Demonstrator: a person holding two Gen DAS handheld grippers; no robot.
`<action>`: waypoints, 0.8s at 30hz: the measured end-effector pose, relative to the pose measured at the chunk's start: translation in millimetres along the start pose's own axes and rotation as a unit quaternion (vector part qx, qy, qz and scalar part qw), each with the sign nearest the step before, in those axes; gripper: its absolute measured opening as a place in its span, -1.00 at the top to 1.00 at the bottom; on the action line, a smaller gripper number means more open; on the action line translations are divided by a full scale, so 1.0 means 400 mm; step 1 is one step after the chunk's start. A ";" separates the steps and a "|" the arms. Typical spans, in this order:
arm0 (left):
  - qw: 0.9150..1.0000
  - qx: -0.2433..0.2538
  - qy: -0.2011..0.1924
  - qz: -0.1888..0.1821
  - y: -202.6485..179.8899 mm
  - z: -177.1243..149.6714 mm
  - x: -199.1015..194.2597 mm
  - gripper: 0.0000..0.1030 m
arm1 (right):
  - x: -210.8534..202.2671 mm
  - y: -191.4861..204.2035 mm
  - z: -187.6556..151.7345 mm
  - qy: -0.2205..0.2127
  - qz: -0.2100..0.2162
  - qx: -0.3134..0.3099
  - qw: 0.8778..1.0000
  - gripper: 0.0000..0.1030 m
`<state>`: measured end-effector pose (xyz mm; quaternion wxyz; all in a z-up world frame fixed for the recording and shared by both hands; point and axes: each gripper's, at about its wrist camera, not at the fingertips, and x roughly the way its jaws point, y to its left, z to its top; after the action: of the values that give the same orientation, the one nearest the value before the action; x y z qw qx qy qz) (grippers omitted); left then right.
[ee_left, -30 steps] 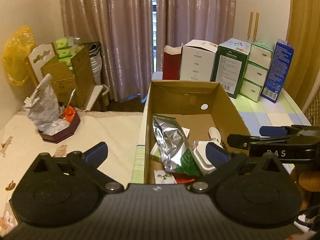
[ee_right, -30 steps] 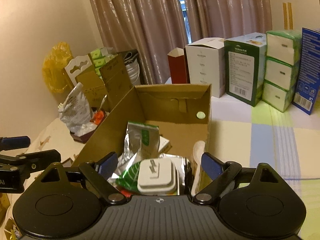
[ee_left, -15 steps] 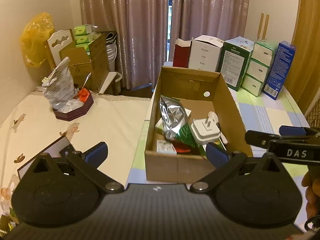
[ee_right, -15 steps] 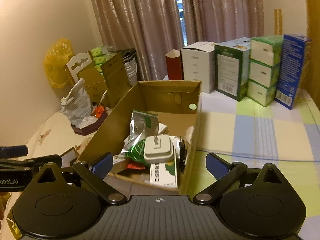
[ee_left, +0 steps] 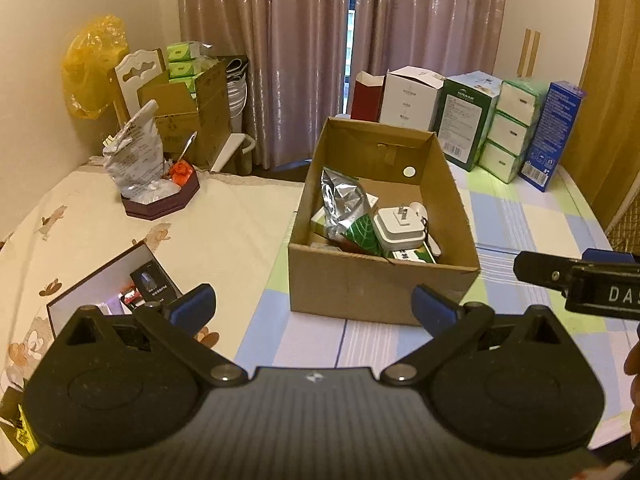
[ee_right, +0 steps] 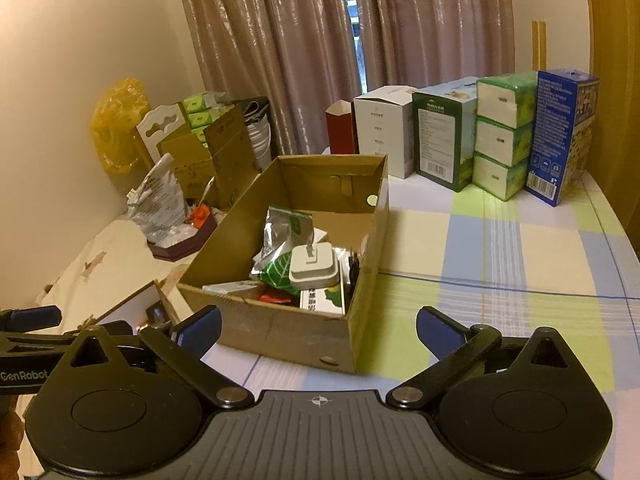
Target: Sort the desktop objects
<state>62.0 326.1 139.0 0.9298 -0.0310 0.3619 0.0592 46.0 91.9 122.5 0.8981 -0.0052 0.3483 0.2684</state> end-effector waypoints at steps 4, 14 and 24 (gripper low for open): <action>1.000 0.003 -0.002 0.003 -0.003 -0.011 -0.019 -0.99 | -0.021 0.011 -0.013 0.000 0.003 0.000 1.000 -0.96; 1.000 0.008 0.000 0.006 -0.005 -0.023 -0.036 -0.99 | -0.043 0.019 -0.024 -0.001 0.008 0.000 1.000 -0.96; 1.000 0.012 0.001 0.005 -0.004 -0.026 -0.035 -0.99 | -0.046 0.015 -0.021 -0.002 0.006 0.007 1.000 -0.96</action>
<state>45.0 322.1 141.0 0.9294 -0.0178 0.3638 0.0593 26.6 86.5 128.7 0.8970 0.0037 0.3488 0.2717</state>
